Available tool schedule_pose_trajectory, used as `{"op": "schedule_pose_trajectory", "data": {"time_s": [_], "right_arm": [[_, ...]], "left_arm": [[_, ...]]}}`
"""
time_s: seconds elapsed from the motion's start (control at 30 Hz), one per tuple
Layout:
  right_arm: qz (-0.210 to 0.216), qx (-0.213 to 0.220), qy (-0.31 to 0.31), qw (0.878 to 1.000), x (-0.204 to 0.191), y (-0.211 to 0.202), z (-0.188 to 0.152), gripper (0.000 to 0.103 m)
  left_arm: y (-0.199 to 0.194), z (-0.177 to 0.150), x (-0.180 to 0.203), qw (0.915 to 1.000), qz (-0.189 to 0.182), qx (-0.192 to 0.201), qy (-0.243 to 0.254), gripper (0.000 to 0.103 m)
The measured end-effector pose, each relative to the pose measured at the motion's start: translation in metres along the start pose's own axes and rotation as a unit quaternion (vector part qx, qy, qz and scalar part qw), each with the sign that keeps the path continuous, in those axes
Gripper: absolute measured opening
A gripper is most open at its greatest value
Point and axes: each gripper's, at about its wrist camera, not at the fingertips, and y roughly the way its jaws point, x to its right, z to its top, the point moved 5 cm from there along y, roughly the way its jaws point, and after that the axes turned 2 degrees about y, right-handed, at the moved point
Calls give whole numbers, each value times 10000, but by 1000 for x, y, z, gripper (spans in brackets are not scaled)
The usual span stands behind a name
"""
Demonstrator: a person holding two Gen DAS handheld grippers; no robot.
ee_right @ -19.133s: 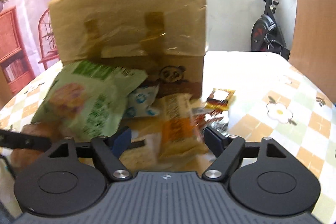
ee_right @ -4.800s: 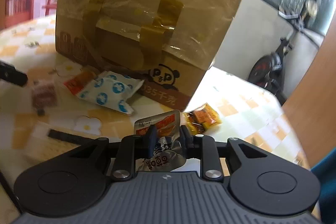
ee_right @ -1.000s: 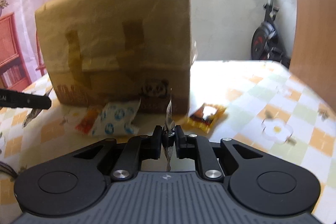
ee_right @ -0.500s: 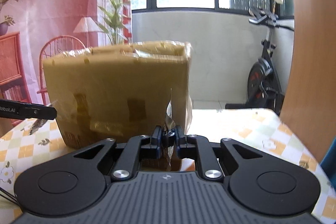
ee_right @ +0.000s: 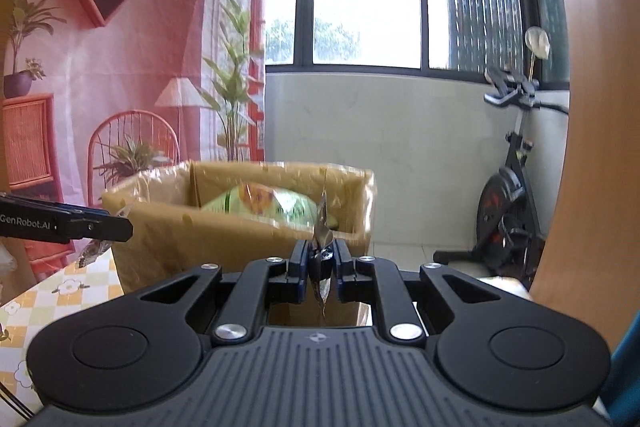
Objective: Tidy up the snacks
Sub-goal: 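Carry the brown packet over the box with the left tool while the right tool carries its packet, then open the left tool to drop the brown packet in while the right tool releases its packet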
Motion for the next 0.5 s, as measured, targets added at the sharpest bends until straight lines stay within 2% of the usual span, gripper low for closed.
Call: {"op": "schedule_pose_trajectory", "data": {"time_s": [0.17, 0.5], "right_arm": [[83, 83, -183, 9998, -3, 0, 18, 14], [153, 60, -297, 9994, -2, 30, 47, 14]], "left_arm": [[1, 11, 0, 9999, 32, 62, 94, 45], [6, 38, -10, 9996, 137, 211, 148, 45]]}}
